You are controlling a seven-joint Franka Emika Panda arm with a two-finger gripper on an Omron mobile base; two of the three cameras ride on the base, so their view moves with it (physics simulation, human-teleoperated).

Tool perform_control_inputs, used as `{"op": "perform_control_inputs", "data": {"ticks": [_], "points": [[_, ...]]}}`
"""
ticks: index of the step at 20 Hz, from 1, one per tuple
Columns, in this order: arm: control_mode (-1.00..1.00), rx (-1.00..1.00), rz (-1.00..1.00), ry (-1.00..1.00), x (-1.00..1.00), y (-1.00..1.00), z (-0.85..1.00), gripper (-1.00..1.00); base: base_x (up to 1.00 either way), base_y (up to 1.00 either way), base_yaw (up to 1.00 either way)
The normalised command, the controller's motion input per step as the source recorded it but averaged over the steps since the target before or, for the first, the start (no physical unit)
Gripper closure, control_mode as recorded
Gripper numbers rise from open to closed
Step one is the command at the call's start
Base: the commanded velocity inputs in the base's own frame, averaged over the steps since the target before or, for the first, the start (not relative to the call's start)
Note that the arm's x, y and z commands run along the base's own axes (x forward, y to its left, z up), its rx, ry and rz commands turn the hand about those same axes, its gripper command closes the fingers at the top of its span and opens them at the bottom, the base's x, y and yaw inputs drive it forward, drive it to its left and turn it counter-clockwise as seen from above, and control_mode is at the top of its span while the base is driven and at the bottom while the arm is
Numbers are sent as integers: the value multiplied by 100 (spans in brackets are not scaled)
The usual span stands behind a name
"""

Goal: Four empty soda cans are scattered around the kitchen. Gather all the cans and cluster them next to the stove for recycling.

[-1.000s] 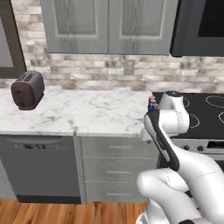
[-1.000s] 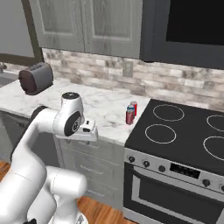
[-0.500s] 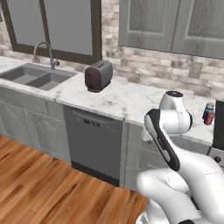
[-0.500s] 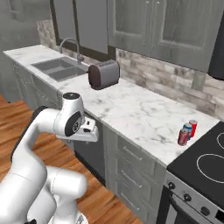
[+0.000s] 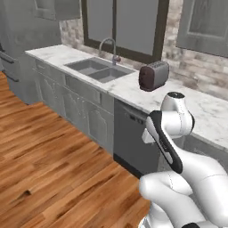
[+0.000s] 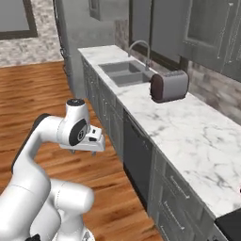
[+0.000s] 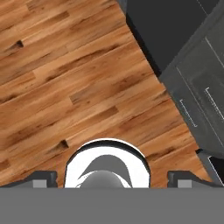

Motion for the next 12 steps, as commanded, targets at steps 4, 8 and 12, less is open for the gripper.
{"op": "perform_control_inputs", "data": {"ticks": [4, 8, 12], "points": [[100, 0, 0, 0, 0, 0, 0, -100, -10, 0, 55], [100, 0, 0, 0, 0, 0, 0, -100, -6, 0, 54], [100, 0, 0, 0, 0, 0, 0, -100, -1, 7, 50]]}}
